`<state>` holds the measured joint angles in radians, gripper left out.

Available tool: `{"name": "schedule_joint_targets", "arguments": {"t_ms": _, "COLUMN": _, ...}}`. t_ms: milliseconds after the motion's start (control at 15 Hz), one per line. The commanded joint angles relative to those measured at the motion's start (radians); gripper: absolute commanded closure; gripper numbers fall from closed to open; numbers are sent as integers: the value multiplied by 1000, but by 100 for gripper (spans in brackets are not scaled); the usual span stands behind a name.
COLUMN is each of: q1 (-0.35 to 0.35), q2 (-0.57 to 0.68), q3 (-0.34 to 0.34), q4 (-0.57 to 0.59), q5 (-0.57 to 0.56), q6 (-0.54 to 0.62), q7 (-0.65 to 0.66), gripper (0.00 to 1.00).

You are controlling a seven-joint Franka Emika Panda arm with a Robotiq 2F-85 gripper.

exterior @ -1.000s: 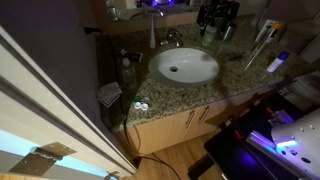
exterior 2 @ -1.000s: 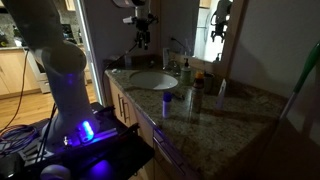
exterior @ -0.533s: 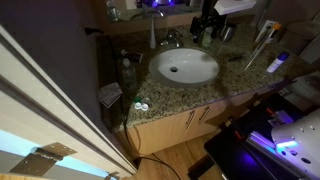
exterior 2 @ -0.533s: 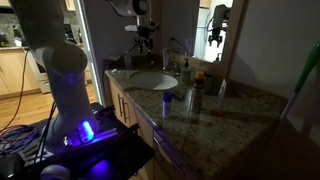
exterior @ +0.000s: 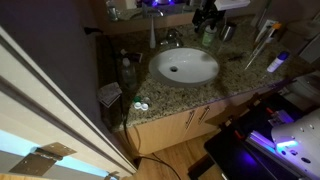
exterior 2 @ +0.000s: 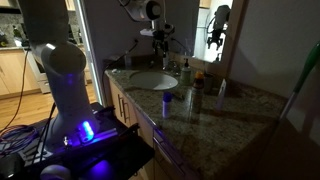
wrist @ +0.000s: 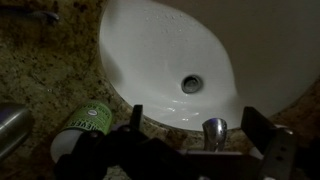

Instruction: Open the tap, wet the toothbrush, put it back and close the tap

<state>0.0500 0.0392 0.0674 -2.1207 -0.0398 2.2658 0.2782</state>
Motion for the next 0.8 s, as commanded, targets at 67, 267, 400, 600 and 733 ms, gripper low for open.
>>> {"name": "schedule_joint_targets", "arguments": {"t_ms": 67, "q1": -3, "q2": 34, "q3": -12, "q4": 27, "q5": 36, "q6": 0, "q7": -55, "gripper": 0}}
{"name": "schedule_joint_targets", "arguments": {"t_ms": 267, "q1": -25, "q2": 78, "q3": -33, "q4": 92, "q5": 88, "q6": -4, "q7": -162, "gripper": 0}}
{"name": "schedule_joint_targets", "arguments": {"t_ms": 400, "q1": -46, "q2": 93, "q3": -44, "q4": 141, "q5": 178, "q6": -33, "q7": -292, "gripper": 0}}
{"name": "schedule_joint_targets", "arguments": {"t_ms": 600, "q1": -78, "q2": 77, "q3": -59, "q4": 176, "q5": 240, "q6": -103, "q7": -450, "gripper": 0}}
{"name": "schedule_joint_targets", "arguments": {"t_ms": 733, "q1": -66, "q2": 71, "q3": -62, "q4": 154, "q5": 221, "q6": -72, "q7": -401, "gripper": 0}}
